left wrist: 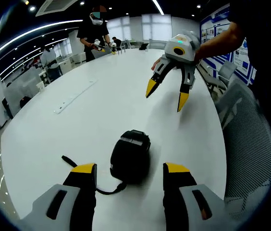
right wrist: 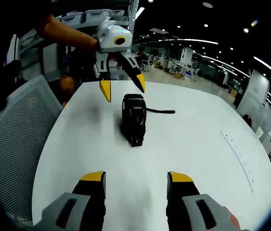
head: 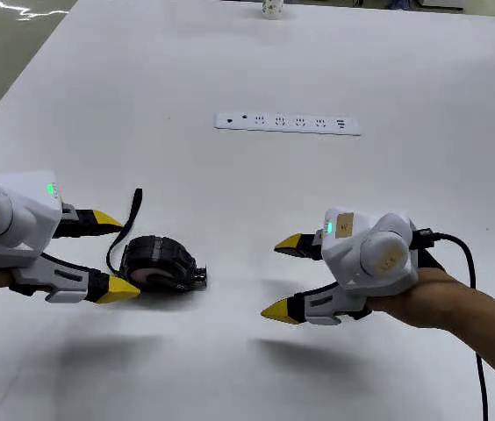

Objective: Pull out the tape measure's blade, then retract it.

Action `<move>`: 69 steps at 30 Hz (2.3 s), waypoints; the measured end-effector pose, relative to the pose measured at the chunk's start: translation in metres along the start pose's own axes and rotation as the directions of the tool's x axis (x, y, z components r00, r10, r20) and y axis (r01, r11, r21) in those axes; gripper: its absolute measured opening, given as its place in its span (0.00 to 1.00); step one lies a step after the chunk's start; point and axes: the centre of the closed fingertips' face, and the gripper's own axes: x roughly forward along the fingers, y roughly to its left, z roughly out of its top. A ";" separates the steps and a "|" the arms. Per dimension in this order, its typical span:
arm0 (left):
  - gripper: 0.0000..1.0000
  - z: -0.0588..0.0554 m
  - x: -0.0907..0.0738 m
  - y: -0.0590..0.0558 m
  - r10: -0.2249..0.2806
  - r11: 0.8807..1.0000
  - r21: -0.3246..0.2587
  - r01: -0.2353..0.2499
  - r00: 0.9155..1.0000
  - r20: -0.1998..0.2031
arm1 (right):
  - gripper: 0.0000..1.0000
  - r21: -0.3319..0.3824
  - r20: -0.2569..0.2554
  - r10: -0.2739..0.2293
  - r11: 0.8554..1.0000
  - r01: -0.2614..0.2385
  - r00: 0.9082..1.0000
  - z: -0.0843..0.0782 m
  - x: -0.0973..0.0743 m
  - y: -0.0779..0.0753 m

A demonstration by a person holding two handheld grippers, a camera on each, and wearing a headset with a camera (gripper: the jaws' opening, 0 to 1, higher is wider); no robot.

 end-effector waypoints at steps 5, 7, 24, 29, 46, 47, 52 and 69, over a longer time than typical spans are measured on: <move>0.48 -0.002 0.002 0.002 -0.017 1.000 0.019 0.017 1.000 -0.015 | 0.45 -0.021 -0.005 0.016 1.000 -0.016 1.000 0.004 0.009 0.000; 0.46 -0.002 0.003 0.002 -0.027 0.999 0.030 0.028 0.999 -0.023 | 0.44 -0.026 -0.004 0.025 0.999 -0.025 1.000 0.007 0.012 0.000; 0.34 -0.005 0.014 0.004 -0.093 0.992 0.078 0.098 0.993 -0.068 | 0.34 -0.064 -0.025 0.096 0.993 -0.098 0.995 0.019 0.048 -0.001; 0.32 -0.007 0.018 0.003 -0.112 0.989 0.089 0.120 0.990 -0.085 | 0.33 -0.060 -0.028 0.111 0.992 -0.112 0.993 0.021 0.055 -0.001; 0.27 -0.013 0.031 0.001 -0.146 0.976 0.143 0.166 0.980 -0.136 | 0.24 -0.053 -0.027 0.157 0.986 -0.158 0.987 0.028 0.080 -0.002; 0.26 -0.013 0.031 0.001 -0.147 0.976 0.142 0.166 0.980 -0.137 | 0.24 -0.052 -0.027 0.159 0.986 -0.161 0.987 0.028 0.081 -0.002; 0.26 -0.014 0.033 0.002 -0.153 0.975 0.141 0.173 0.978 -0.141 | 0.22 -0.040 -0.027 0.167 0.985 -0.168 0.986 0.030 0.085 -0.002; 0.25 -0.016 0.034 0.004 -0.159 0.974 0.142 0.177 0.979 -0.127 | 0.13 -0.007 -0.033 0.166 0.986 -0.167 0.985 0.028 0.095 -0.004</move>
